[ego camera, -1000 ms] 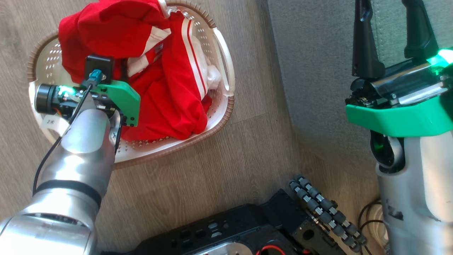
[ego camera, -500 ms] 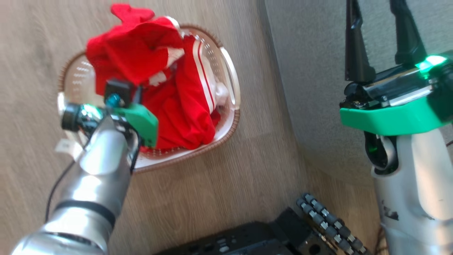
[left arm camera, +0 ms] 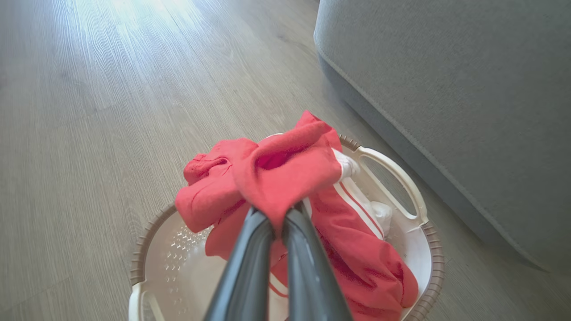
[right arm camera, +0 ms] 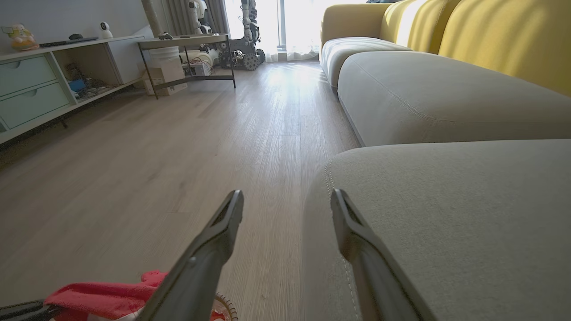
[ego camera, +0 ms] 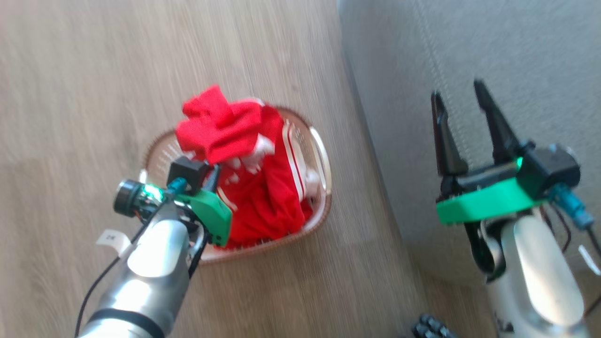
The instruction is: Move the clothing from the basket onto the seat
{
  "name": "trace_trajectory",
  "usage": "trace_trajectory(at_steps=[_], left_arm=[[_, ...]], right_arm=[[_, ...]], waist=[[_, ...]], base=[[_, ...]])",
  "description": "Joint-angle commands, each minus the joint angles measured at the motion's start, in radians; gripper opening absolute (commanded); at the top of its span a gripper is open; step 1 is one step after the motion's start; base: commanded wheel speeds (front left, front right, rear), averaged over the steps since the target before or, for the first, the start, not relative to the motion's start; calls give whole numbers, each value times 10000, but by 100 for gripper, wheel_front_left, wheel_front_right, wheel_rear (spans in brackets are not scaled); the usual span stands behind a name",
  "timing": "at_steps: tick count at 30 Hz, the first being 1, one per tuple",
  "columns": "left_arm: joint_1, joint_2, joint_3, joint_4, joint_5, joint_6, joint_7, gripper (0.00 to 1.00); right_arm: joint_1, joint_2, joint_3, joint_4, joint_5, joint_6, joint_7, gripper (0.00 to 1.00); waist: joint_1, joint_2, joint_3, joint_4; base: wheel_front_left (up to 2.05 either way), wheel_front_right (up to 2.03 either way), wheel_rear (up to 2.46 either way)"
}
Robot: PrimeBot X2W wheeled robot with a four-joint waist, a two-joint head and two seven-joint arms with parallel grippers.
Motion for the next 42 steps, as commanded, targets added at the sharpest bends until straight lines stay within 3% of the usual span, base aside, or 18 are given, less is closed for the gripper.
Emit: trace_trajectory(at_steps=[1,9,15,30,42], left_arm=[[153,125,34,-371,-165,-112,-116,0],[425,123,-761,-1392,-1101,-450,556,0],[385,123,-1249,-2314,-1813,-411,1427,0],[-609,122,-2196,-4395,-2963,53,2799,0],[-1283,122,-2814,-5085,-3704,271,3456,0]], right_arm=[[364,20,110,-119,-109,-4,-61,100],[1526,20,11,544,-303,-4,-61,100],[2146,20,116,856,-339,-4,-61,100],[2286,20,934,1286,-290,-4,-61,100],[1254,20,2294,2160,-344,-4,-61,100]], waist=[[0,-1,-1383,325],[0,-1,-3464,769],[0,-1,-4531,1079],[0,-1,-5395,1381],[0,-1,-5600,1579]], base=[[0,0,0],[0,0,0],[0,0,0],[0,0,0],[0,0,0]])
